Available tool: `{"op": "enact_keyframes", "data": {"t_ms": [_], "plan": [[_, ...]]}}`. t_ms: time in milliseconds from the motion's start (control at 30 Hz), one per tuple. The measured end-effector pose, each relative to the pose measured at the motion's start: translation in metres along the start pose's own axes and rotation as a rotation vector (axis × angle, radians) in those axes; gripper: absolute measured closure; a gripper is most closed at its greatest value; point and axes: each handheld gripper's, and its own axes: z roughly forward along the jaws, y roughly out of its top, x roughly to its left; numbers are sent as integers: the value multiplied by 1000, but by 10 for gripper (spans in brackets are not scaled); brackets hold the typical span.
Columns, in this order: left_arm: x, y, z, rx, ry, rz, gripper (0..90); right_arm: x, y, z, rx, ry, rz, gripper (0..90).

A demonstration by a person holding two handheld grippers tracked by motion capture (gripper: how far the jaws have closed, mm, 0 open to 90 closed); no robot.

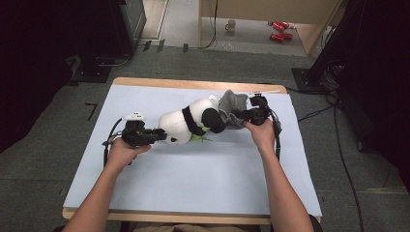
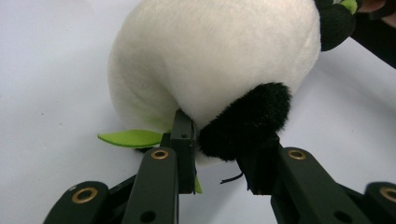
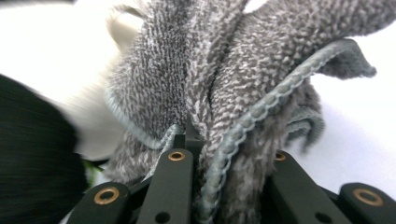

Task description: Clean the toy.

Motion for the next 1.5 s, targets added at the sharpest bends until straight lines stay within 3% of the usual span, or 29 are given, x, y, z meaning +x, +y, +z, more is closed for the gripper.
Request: {"op": "enact_keyframes", "data": {"t_ms": [200,333,467,567,733,833,900,1000,1133,1300,1400,1500], "plan": [[0,0,0,0,-2,0,699,15,15,-30,-90,45,-24,811],[-1,0,1,-1,0,-1,699,33,24,-43,-133,91,-62,811],[-1,0,1,-1,1,1,699,50,28,-43,-148,144,-95,811],[-1,-1,1,-2,2,1,698,55,25,-30,-131,142,-116,811],[-1,-1,1,-3,2,-5,698,44,13,-1,-60,97,-107,811],[-2,-1,2,-5,3,-10,697,32,3,15,-32,99,-70,812],[-1,-1,2,-8,2,-15,696,28,0,19,-32,99,-58,812],[-1,-1,2,-7,1,-15,695,23,-5,26,10,62,-63,811],[-1,-1,2,-8,2,-17,695,16,-12,36,51,53,-44,811],[0,0,2,-15,0,-24,693,13,-19,49,127,21,-64,810],[0,0,2,-16,-1,-28,692,10,-20,48,133,15,-53,810],[1,1,2,-19,-2,-29,691,7,-15,31,106,2,-44,811]]}}
